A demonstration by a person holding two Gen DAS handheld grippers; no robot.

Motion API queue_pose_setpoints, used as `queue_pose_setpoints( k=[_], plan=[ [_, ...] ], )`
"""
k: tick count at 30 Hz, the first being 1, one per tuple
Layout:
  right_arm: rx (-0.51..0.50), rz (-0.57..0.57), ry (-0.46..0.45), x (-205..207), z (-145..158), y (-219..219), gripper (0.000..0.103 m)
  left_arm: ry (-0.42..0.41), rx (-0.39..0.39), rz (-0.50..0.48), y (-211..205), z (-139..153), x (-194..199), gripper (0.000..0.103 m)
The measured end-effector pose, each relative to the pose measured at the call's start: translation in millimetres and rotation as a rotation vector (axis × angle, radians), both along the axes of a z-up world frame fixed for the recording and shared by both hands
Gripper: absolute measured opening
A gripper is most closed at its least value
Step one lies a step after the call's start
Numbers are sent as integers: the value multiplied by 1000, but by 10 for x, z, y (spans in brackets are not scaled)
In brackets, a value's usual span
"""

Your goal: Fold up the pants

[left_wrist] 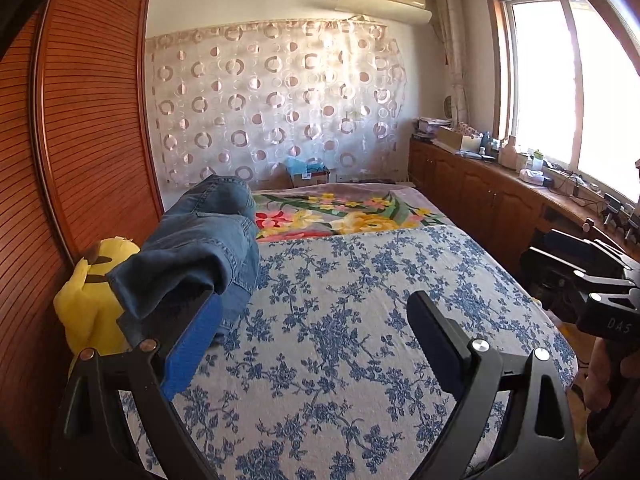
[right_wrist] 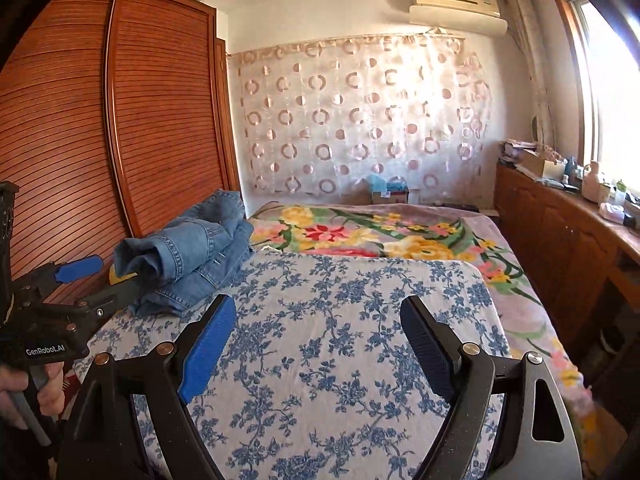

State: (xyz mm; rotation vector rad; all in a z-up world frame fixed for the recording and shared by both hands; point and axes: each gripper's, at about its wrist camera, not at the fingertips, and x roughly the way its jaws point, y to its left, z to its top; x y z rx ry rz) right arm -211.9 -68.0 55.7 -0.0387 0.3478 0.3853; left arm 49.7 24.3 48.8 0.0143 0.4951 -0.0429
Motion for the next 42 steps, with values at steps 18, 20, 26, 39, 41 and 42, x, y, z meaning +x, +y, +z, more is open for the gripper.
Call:
queue_pose_setpoints(
  k=[18, 20, 26, 39, 41, 42],
  plan=[
    [-11, -6, 4, 111, -21, -74, 86, -4, -4, 25, 33, 7, -50, 94],
    [-13, -3, 3, 121, -33, -81, 86, -10, -8, 27, 42, 18, -65, 94],
    [-12, -2, 4, 131, -48, -104, 86, -9, -9, 23, 31, 30, -69, 94],
    [-13, -3, -1, 135, -44, -132, 86, -14, -9, 27, 21, 35, -81, 94],
    [-12, -3, -2, 134, -46, -131, 86, -14, -10, 26, 20, 39, -81, 94],
    [-13, -3, -1, 134, -46, -130, 86, -14, -10, 26, 24, 36, -80, 94]
  ],
)
